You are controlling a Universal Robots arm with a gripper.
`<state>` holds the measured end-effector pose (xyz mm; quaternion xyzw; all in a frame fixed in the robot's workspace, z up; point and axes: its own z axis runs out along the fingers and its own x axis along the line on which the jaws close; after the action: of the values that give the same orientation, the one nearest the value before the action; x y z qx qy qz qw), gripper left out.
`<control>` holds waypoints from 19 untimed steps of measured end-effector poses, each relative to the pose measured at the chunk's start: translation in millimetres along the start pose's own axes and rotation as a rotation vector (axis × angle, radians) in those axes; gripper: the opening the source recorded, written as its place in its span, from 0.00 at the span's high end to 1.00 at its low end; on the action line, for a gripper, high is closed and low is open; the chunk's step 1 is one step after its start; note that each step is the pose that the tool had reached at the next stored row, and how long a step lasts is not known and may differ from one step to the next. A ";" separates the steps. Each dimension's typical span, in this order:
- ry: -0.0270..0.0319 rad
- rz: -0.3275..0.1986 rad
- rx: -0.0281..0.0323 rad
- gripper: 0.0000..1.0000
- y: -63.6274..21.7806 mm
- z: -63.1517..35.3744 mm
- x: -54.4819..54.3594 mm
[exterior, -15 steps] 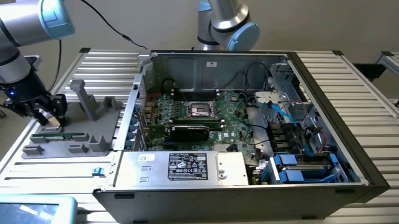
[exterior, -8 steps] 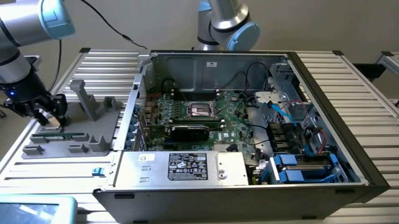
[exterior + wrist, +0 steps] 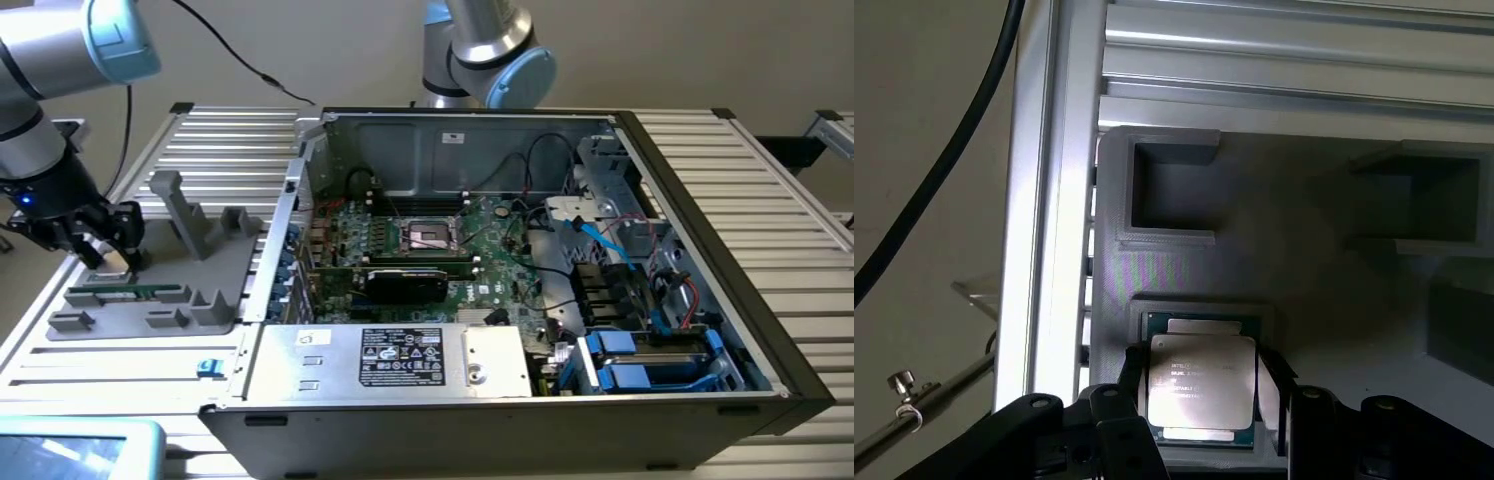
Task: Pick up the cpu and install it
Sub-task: 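Pick up the cpu and move it towards the insertion slot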
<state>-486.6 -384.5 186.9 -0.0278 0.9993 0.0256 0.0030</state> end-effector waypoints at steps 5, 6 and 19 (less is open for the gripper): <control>0.0000 0.000 0.0000 0.47 0.0 0.0 0.0; 0.0000 0.000 0.0000 0.47 0.0 0.0 0.0; 0.0000 0.000 0.0000 0.33 0.0 0.0 0.0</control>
<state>-486.6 -384.5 186.9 -0.0278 0.9993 0.0256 0.0030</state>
